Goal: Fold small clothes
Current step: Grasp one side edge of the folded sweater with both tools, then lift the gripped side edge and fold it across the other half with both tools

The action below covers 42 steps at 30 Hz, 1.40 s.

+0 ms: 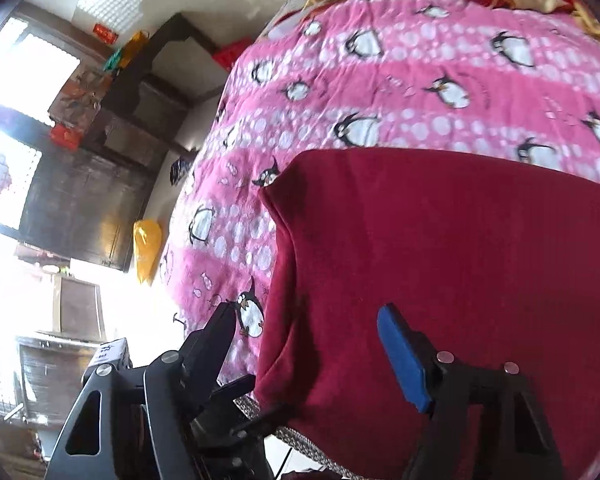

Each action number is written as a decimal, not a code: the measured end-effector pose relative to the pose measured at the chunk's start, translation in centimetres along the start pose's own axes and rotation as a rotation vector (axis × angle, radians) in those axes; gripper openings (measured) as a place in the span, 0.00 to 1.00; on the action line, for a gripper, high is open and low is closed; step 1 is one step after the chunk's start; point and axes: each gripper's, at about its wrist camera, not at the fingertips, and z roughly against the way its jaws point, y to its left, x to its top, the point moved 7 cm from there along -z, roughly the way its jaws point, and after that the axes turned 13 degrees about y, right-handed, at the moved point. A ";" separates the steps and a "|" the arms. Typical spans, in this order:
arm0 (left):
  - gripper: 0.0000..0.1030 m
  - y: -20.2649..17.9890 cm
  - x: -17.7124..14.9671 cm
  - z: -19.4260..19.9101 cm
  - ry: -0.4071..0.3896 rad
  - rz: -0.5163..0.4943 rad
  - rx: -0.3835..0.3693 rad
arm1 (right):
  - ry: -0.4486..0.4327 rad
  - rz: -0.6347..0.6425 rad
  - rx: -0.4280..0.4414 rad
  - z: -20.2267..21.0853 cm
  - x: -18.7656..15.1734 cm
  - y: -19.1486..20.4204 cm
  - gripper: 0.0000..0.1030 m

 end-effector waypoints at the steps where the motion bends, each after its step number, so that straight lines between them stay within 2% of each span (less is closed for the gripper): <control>1: 0.57 -0.3 0.1 -0.3 0.011 -0.008 -0.009 | 0.016 0.009 0.009 -0.4 0.2 0.3 0.68; 4: 0.54 -0.5 0.8 -1.7 0.018 -0.034 0.060 | 0.064 0.035 0.010 -1.7 1.2 1.0 0.68; 5: 0.45 -0.6 1.1 -1.5 0.000 -0.033 0.082 | 0.084 0.037 0.005 -2.2 1.6 1.1 0.68; 6: 0.30 -0.6 1.3 -1.4 -0.006 -0.023 0.104 | 0.102 0.040 0.002 -2.7 1.9 1.2 0.68; 8: 0.16 -0.6 1.4 -1.1 -0.008 -0.009 0.080 | 0.130 0.043 0.001 -3.4 2.6 1.3 0.68; 10: 0.13 -1.0 1.1 0.0 -0.047 0.000 0.064 | 0.178 0.051 0.010 -4.3 3.2 1.6 0.68; 13: 0.12 -3.5 0.4 2.3 -0.157 -0.086 0.108 | 0.263 0.065 -0.020 -5.8 4.0 2.3 0.68; 15: 0.11 -5.3 0.2 3.2 -0.206 -0.140 0.105 | 0.304 0.077 -0.071 -6.8 4.4 2.7 0.68; 17: 0.11 -5.8 0.4 3.1 -0.197 -0.146 0.104 | 0.348 0.110 -0.165 -8.0 4.7 3.1 0.68; 18: 0.11 -5.7 0.6 2.9 -0.185 -0.135 0.096 | 0.359 0.129 -0.217 -8.5 4.8 3.2 0.65; 19: 0.11 -5.5 0.8 2.8 -0.179 -0.124 0.094 | 0.362 0.141 -0.260 -8.8 4.9 3.1 0.51; 20: 0.11 -5.4 0.9 2.8 -0.172 -0.121 0.090 | 0.370 0.162 -0.338 -9.2 4.9 2.8 0.42; 24: 0.11 -5.9 1.1 3.0 -0.169 -0.137 0.092 | 0.354 0.209 -0.393 -9.3 4.5 3.0 0.26; 29: 0.10 -5.9 0.3 4.3 -0.174 -0.163 0.132 | 0.310 0.179 -0.317 -8.4 4.0 2.5 0.19; 31: 0.10 -6.7 0.9 5.4 -0.187 -0.176 0.131 | 0.267 0.159 -0.241 -7.0 3.7 2.1 0.17; 34: 0.10 -7.9 0.4 6.8 -0.186 -0.199 0.079 | 0.194 0.120 -0.089 -4.1 3.3 1.2 0.16; 36: 0.10 -9.9 0.0 7.9 -0.199 -0.252 0.078 | 0.136 0.081 0.020 -1.3 2.9 0.5 0.15; 39: 0.10 -14.3 -0.7 9.4 -0.241 -0.366 0.138 | 0.026 0.043 0.165 3.4 2.0 -0.9 0.15; 42: 0.10 -19.1 -1.1 9.1 -0.231 -0.464 0.147 | -0.105 0.007 0.280 8.7 0.6 -3.8 0.15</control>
